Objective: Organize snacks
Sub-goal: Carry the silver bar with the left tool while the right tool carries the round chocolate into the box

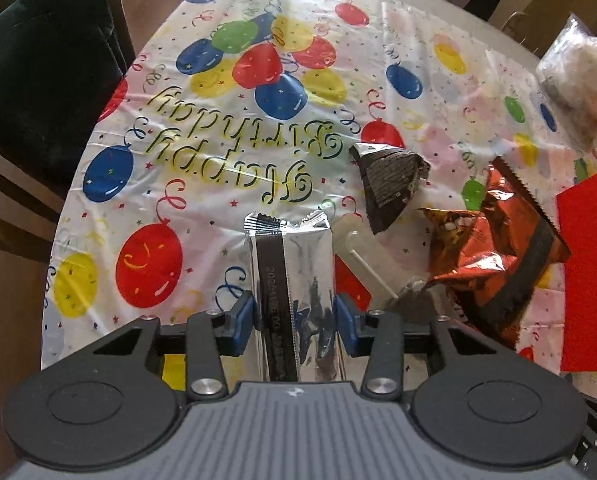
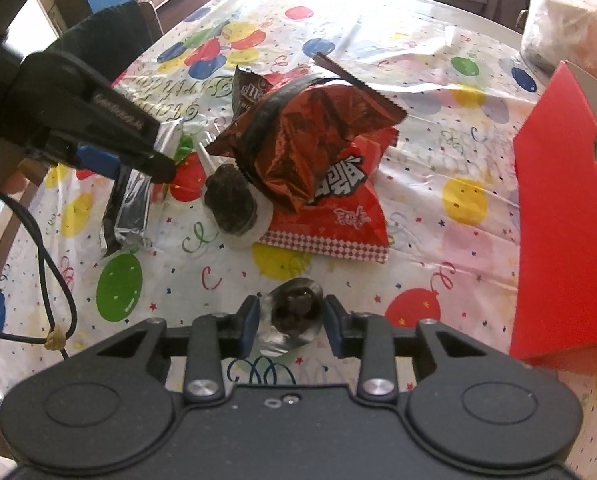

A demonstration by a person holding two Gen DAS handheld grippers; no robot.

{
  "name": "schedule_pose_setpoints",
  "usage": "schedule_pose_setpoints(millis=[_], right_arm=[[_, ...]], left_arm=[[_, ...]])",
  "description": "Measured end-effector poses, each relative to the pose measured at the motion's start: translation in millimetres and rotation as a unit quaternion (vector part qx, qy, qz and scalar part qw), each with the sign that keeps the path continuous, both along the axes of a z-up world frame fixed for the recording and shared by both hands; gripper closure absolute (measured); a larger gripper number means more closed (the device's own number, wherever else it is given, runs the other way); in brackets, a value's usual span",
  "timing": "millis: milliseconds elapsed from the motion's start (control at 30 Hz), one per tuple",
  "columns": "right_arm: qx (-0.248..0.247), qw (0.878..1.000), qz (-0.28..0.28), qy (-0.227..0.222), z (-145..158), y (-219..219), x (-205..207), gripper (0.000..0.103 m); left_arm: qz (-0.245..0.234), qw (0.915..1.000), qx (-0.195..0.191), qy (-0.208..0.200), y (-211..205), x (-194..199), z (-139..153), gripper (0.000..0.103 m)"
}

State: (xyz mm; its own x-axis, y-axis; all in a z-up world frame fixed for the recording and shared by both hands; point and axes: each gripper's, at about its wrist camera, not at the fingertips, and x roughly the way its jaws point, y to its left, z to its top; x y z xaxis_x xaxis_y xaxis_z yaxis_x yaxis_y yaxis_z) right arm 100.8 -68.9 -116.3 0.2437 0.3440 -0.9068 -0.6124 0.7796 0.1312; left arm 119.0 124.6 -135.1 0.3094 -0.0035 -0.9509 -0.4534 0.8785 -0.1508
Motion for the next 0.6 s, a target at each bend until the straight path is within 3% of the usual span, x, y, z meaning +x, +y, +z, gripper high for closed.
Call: schedule_pose_setpoints(millis=[600], right_arm=[[0.092, 0.992, -0.066, -0.062, 72.5, -75.8, -12.5, 0.07]], left_arm=[[-0.071, 0.9928, 0.018, -0.095, -33.0, -43.8, 69.0, 0.061]])
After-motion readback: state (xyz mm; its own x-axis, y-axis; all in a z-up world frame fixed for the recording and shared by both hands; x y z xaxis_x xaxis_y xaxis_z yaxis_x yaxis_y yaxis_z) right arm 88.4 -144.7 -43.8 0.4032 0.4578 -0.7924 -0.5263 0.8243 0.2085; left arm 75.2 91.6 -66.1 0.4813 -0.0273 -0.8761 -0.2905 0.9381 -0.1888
